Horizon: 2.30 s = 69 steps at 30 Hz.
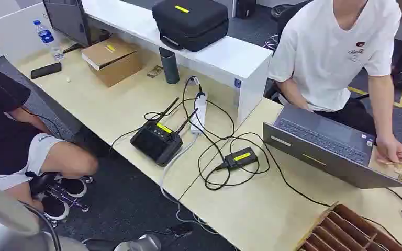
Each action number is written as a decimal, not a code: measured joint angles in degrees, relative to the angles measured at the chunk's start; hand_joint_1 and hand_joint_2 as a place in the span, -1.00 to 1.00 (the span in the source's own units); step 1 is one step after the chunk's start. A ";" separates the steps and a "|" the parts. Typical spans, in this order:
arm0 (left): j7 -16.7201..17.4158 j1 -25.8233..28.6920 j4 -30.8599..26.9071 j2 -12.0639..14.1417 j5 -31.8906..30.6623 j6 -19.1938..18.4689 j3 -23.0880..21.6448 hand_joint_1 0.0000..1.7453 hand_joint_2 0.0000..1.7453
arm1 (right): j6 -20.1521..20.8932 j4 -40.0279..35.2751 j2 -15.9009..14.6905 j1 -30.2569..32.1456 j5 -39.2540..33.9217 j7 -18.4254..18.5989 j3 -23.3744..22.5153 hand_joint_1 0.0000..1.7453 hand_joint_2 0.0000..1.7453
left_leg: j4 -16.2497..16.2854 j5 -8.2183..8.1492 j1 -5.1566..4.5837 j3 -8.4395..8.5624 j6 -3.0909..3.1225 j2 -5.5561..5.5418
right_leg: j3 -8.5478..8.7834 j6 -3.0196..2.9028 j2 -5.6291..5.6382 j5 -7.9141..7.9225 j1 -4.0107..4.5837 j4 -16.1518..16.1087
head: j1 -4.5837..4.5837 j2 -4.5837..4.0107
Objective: Pass the card to the sensor for recognition and then transmit it.
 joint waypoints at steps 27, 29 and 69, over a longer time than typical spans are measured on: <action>-3.63 -1.77 0.00 -1.05 -2.49 -1.60 0.24 -1.00 1.00 | -1.79 -2.73 17.12 7.61 -5.31 1.92 13.86 1.00 1.00 | -0.01 0.03 0.01 -0.24 -0.06 -0.18 | -0.07 0.00 -0.18 0.00 0.00 -0.08 | 0.02 0.00; -3.63 -1.75 0.00 -1.03 -2.51 -1.75 0.24 -1.00 1.00 | -1.99 -2.91 17.18 7.87 -6.03 1.57 14.19 1.00 1.00 | -0.01 0.03 0.00 -0.24 -0.06 -0.18 | -0.07 0.00 -0.18 0.00 0.00 -0.08 | 0.00 0.00; -12.20 -1.53 0.00 -1.05 -2.67 5.77 1.59 -1.00 1.00 | -9.92 -11.77 9.91 22.59 -17.89 -1.55 13.45 1.00 1.00 | 0.04 0.01 0.01 -0.24 -0.05 -0.37 | -0.06 0.04 -0.36 -0.02 0.00 -0.22 | 0.00 0.00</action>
